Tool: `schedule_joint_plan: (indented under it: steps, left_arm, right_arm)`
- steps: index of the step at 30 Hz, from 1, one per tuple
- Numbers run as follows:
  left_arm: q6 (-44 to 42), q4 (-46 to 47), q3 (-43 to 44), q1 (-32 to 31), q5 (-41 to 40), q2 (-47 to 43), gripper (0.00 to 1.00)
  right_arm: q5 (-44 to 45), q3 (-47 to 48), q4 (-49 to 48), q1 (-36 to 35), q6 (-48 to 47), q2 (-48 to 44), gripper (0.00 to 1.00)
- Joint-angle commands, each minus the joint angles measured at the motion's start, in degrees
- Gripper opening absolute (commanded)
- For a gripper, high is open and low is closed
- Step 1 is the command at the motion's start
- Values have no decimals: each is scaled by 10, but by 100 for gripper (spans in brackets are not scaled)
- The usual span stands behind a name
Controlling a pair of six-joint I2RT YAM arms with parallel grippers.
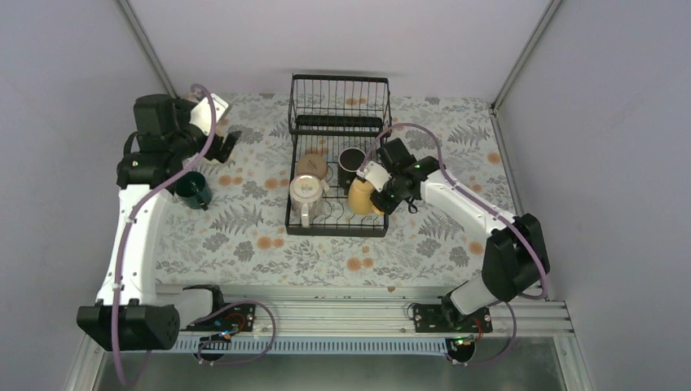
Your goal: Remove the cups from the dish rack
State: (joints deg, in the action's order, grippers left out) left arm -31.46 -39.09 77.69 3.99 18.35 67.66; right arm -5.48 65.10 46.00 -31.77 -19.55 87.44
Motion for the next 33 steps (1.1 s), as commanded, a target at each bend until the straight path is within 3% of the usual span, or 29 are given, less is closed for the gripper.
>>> schedule_joint_plan:
  steps: [1, 5, 11, 15, 19, 24, 33]
  left_arm:
    - [27, 52, -20, -50, 10, -44, 100]
    - [41, 141, -76, -82, 53, -87, 100]
    - [74, 349, -245, -101, 154, -184, 100]
    - [93, 488, -323, -142, 158, -204, 100]
    - [120, 580, -357, -158, 185, -186, 100]
    - [91, 634, -363, -191, 143, -145, 100]
    - [54, 691, -342, -227, 116, -52, 96]
  right_arm:
    - [-55, 72, 30, 0, -10, -50, 4]
    - [-89, 119, 74, 1, -20, -64, 4]
    - [-165, 215, 124, 6, -23, -74, 4]
    - [-227, 295, 160, 15, -25, -51, 4]
    - [-276, 382, 196, 29, -28, -9, 4]
    - [-369, 502, 243, 55, -35, 66, 3]
    - [-488, 600, 276, 108, -46, 162, 3]
